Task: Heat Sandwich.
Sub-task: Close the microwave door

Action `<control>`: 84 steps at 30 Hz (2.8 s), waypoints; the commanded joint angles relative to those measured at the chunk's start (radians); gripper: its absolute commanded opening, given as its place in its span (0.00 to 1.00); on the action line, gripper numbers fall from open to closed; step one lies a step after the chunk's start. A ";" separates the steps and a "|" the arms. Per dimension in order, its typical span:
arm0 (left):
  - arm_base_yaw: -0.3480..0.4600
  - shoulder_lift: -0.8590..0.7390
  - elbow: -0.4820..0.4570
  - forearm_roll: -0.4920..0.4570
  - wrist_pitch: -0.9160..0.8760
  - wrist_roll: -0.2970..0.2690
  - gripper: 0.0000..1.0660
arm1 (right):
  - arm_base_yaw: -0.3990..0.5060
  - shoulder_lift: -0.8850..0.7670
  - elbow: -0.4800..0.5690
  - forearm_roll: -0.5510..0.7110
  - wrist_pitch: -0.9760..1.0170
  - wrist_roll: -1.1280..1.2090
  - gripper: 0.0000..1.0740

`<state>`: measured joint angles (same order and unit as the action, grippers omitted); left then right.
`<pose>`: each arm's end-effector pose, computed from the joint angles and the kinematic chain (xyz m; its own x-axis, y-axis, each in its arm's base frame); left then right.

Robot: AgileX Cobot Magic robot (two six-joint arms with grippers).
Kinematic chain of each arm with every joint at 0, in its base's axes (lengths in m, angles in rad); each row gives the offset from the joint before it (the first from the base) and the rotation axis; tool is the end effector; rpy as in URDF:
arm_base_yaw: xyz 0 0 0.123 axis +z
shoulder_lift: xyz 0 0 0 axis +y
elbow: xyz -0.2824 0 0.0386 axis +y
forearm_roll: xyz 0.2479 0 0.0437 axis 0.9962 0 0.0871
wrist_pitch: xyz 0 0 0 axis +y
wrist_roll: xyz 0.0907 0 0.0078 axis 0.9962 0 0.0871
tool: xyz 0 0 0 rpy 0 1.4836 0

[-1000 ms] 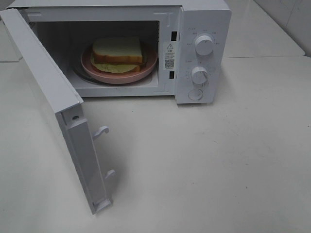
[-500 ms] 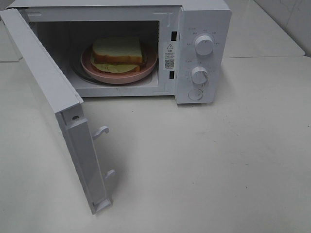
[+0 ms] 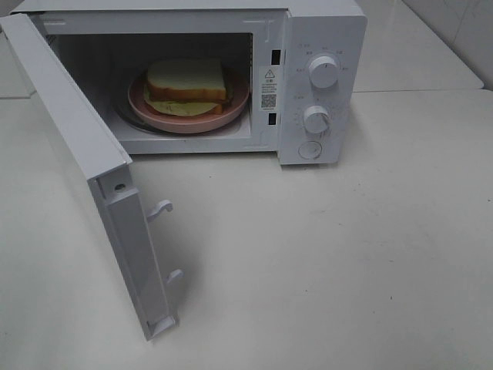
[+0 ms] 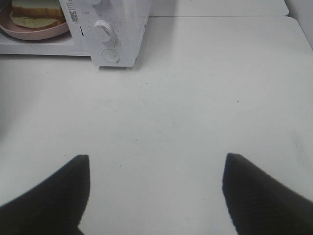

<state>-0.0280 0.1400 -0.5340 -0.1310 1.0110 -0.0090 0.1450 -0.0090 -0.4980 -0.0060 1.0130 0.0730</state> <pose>0.0158 -0.0105 0.2906 -0.5100 -0.0640 -0.8578 0.0836 0.9888 -0.1235 -0.0040 -0.0011 0.2805 -0.4112 0.0105 -0.9115 -0.1115 0.9919 0.0617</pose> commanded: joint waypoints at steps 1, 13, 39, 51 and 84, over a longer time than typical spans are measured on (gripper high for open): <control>0.004 0.071 -0.006 -0.006 -0.022 -0.007 0.64 | -0.005 -0.023 0.002 -0.001 -0.017 0.001 0.69; 0.004 0.364 -0.003 0.022 -0.316 -0.007 0.04 | -0.005 -0.023 0.002 -0.001 -0.017 0.001 0.69; 0.004 0.978 0.228 0.104 -1.446 0.035 0.00 | -0.005 -0.023 0.002 -0.001 -0.017 0.000 0.69; 0.004 1.311 0.247 0.272 -1.810 -0.037 0.00 | -0.005 -0.023 0.002 -0.001 -0.017 0.000 0.69; -0.291 1.647 -0.053 0.358 -1.943 -0.100 0.00 | -0.005 -0.023 0.002 -0.001 -0.017 0.000 0.69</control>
<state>-0.3120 1.7890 -0.5770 0.2480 -0.9120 -0.1100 0.1450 -0.0090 -0.4980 -0.0060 1.0130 0.0730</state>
